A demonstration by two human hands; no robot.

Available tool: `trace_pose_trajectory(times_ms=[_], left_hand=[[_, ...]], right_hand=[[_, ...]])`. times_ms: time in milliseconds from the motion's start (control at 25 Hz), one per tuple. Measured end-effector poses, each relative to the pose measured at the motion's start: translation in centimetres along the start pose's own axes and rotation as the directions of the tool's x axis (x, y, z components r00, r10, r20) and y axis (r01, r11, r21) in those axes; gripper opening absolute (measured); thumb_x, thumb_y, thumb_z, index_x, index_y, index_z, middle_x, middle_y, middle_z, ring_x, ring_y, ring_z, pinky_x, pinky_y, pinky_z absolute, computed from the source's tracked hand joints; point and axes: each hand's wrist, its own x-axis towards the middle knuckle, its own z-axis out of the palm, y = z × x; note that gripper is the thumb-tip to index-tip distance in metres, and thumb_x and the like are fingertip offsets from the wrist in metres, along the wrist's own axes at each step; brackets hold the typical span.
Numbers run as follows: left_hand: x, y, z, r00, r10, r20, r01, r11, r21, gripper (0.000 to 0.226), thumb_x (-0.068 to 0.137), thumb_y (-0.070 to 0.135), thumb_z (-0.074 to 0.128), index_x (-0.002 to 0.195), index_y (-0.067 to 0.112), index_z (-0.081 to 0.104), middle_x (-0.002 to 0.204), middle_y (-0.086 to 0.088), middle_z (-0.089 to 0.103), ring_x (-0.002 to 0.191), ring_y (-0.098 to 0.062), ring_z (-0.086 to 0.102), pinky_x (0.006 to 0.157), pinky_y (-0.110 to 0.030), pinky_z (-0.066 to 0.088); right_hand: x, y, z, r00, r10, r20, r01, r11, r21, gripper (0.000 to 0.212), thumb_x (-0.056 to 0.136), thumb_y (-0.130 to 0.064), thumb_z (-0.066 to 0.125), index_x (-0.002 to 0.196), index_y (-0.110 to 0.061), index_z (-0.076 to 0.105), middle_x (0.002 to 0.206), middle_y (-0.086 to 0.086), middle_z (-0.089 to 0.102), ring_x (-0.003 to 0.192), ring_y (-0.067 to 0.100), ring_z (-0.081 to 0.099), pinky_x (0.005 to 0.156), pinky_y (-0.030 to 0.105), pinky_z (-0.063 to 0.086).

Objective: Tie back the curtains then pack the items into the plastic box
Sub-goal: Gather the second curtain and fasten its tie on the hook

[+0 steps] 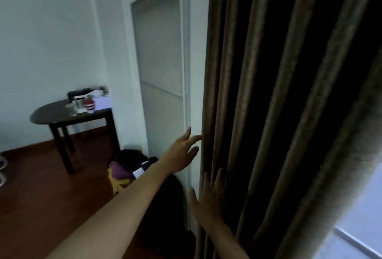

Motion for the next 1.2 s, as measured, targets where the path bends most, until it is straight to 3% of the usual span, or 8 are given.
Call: trace_pose_trajectory(times_ms=[160,280,440,520,640,920,1040,1200], left_hand=[[5.7,-2.2,1.6,0.979,0.204,-0.012,-0.203,0.964,-0.17,0.041,0.091,0.009,0.054,0.132,0.011,0.049,0.15,-0.021,0.029,0.132,-0.022,0.041,0.088,-0.014,0.034],[8.6,-3.2,3.0,0.953,0.302,-0.012,-0.291,0.907,-0.303,0.04,0.087,0.005,0.058,0.127,0.006,0.052,0.135,-0.017,0.045,0.108,-0.027,0.059,0.093,-0.024,0.045],[9.6,-5.1,4.3,0.96,0.277,-0.034,-0.27,0.891,-0.366,0.044,0.082,-0.009,0.053,0.122,0.009,0.059,0.114,-0.018,0.064,0.1,-0.03,0.064,0.087,-0.023,0.047],[9.6,-6.2,3.9,0.978,0.208,-0.029,-0.202,0.897,-0.393,0.047,0.081,-0.007,0.053,0.121,0.015,0.062,0.105,-0.013,0.069,0.084,-0.015,0.067,0.079,-0.02,0.051],[9.2,-6.6,3.1,0.92,0.353,0.168,-0.242,0.852,-0.465,0.049,0.084,-0.006,0.051,0.128,0.016,0.057,0.082,-0.005,0.062,0.05,0.005,0.053,0.053,-0.003,0.039],[7.2,-6.3,3.0,0.865,0.412,0.285,-0.241,0.84,-0.485,0.044,0.09,0.018,0.054,0.133,0.011,0.049,0.077,-0.005,0.061,0.043,-0.001,0.047,0.05,-0.012,0.039],[6.5,-5.8,2.3,0.835,0.465,0.294,-0.267,0.81,-0.522,0.036,0.086,0.043,0.06,0.105,0.012,0.059,0.065,0.001,0.059,0.041,0.0,0.048,0.046,-0.014,0.036],[6.3,-5.3,2.6,0.829,0.496,0.258,-0.395,0.846,-0.359,0.029,0.09,0.029,0.059,0.075,0.012,0.041,0.062,0.001,0.045,0.05,-0.01,0.045,0.052,-0.024,0.033]], right_hand=[[3.7,-1.2,1.3,0.978,0.164,-0.127,-0.178,0.978,-0.107,0.075,0.072,-0.061,0.036,0.131,-0.017,0.053,0.148,0.023,0.023,0.133,0.037,0.035,0.105,0.045,0.041],[5.5,-1.4,1.1,0.969,0.236,-0.073,-0.241,0.968,-0.064,0.072,0.087,-0.05,0.044,0.147,-0.016,0.023,0.154,0.019,-0.006,0.142,0.037,0.016,0.116,0.042,0.025],[5.5,-1.2,1.6,0.955,0.296,0.018,-0.296,0.952,0.079,0.076,0.092,-0.039,0.047,0.15,-0.015,0.005,0.158,0.011,0.003,0.141,0.03,0.023,0.115,0.034,0.026],[4.3,-1.1,2.6,0.963,0.269,0.024,-0.27,0.955,0.122,0.077,0.091,-0.037,0.049,0.151,-0.02,0.003,0.158,0.005,0.005,0.136,0.027,0.034,0.113,0.03,0.031],[2.8,-0.7,4.2,0.957,0.286,0.052,-0.29,0.954,0.082,0.078,0.092,-0.033,0.051,0.151,-0.018,0.002,0.159,0.0,-0.002,0.143,0.022,0.019,0.115,0.022,0.018],[1.9,-1.8,6.0,0.951,0.292,0.098,-0.295,0.955,0.018,0.082,0.091,-0.034,0.052,0.15,-0.016,-0.002,0.159,0.001,-0.012,0.146,0.023,0.006,0.115,0.024,0.012],[1.8,-2.5,6.7,0.951,0.292,0.104,-0.293,0.956,0.0,0.082,0.091,-0.032,0.052,0.15,-0.015,-0.003,0.159,0.002,-0.012,0.146,0.024,0.005,0.116,0.027,0.013],[2.1,-2.6,7.0,0.935,0.318,0.156,-0.319,0.948,-0.017,0.082,0.091,-0.032,0.052,0.15,-0.015,-0.003,0.159,0.002,-0.012,0.147,0.025,0.002,0.118,0.029,0.01]])
